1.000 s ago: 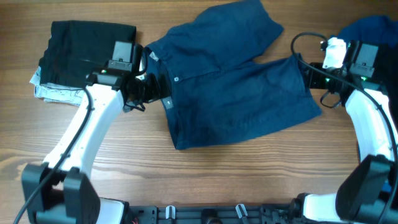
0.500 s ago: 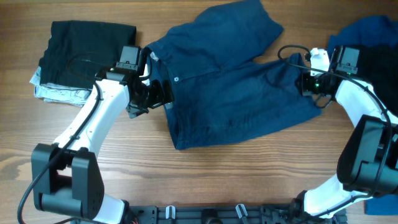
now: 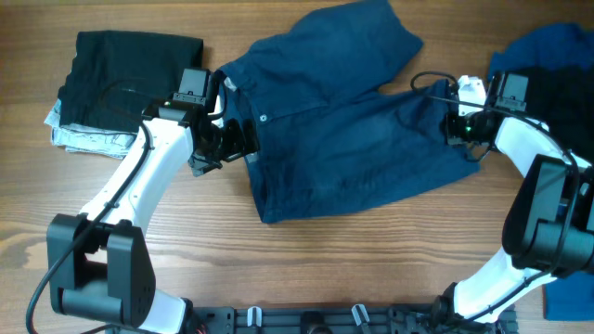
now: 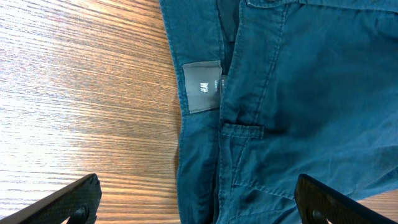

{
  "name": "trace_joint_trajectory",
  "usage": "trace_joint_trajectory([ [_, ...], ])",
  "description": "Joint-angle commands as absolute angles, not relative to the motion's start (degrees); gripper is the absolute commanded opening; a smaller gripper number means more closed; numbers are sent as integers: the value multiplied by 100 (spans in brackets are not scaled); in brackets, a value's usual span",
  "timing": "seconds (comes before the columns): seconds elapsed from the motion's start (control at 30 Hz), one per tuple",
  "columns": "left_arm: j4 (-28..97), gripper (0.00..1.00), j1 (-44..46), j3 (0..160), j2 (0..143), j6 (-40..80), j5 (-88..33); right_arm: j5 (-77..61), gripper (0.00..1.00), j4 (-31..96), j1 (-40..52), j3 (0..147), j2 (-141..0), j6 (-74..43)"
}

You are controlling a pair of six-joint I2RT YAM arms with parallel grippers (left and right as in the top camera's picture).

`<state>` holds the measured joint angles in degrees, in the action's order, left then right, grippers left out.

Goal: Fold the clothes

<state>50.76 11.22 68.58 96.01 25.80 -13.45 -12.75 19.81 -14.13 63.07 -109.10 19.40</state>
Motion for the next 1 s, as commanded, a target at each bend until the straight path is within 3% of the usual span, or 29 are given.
trace_joint_trajectory([
  [0.0,5068,100,1103,6818,9636,2574,-1474,-1249,20,1887,-1431,6257,-10986,1931],
  [0.13,5087,72,1146,6818,9636,2571,-1800,-1249,4,1852,-1431,6257,-10971,1824],
  [0.23,5068,47,1236,6818,9636,2576,-1809,-1249,4,1800,-1431,6257,-10965,1605],
  [0.3,5065,39,1313,6818,9636,2578,-1868,-1249,4,1802,-1431,6257,-10965,1608],
  [0.5,5022,36,1662,6805,9649,2600,-1793,-1249,4,1804,-1431,6257,-10965,1527],
  [0.8,4198,51,1710,6305,9874,2768,-1798,-1251,4,1778,-1431,6257,-10965,1437],
  [0.97,3553,45,1715,6086,10108,2768,-1804,-1251,4,1769,-1431,6257,-10965,1435],
])
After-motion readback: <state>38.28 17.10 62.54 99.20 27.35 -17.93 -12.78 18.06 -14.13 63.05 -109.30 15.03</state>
